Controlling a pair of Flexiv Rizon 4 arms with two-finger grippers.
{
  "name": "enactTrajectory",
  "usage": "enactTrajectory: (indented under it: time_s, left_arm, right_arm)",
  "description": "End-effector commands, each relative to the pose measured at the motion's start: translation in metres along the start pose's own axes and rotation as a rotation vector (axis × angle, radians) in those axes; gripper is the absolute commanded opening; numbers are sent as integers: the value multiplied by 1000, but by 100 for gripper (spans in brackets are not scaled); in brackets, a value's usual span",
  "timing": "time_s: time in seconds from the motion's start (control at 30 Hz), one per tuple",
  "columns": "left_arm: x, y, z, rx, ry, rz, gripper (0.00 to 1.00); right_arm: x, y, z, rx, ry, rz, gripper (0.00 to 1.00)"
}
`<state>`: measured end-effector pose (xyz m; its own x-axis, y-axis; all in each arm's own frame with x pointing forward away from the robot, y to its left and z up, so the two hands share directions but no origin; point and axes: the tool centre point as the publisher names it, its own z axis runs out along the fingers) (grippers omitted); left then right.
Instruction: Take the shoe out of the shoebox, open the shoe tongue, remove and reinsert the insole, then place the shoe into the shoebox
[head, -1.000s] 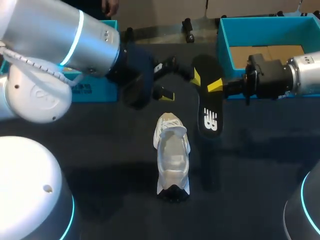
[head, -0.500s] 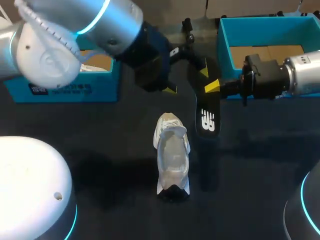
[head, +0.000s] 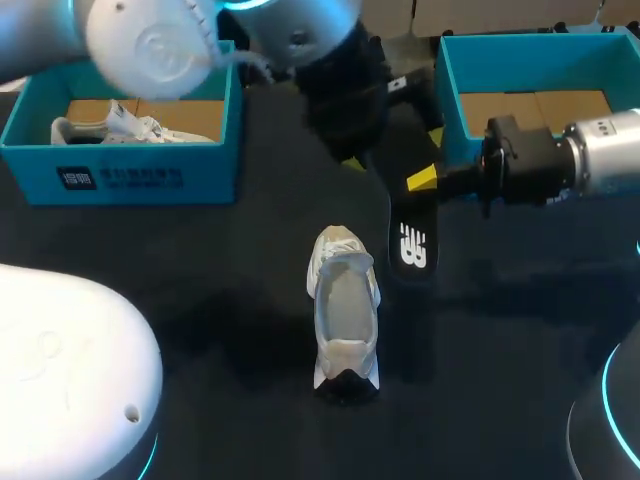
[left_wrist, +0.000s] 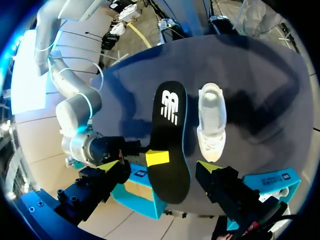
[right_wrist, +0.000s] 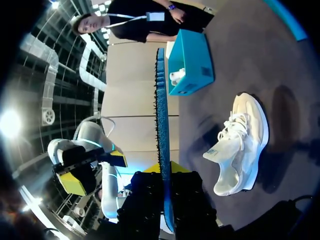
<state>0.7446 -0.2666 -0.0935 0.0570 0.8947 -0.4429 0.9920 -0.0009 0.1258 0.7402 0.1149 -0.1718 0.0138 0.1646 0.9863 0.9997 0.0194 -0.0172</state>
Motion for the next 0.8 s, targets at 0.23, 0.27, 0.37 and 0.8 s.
enactTrajectory:
  time_s: [0.23, 0.27, 0.37, 0.8]
  left_arm:
    - [-7, 11, 8, 15, 354, -3, 100]
    - [-6, 11, 9, 17, 362, -7, 100]
    - [-7, 12, 9, 16, 362, -10, 100]
    - [-10, 14, 8, 21, 331, -12, 100]
  right_arm:
    - [-3, 2, 2, -7, 1, -7, 0]
    - [-3, 3, 2, -6, 2, -7, 0]
    - [-3, 4, 3, -4, 2, -8, 0]
    - [-1, 6, 0, -13, -3, -19, 0]
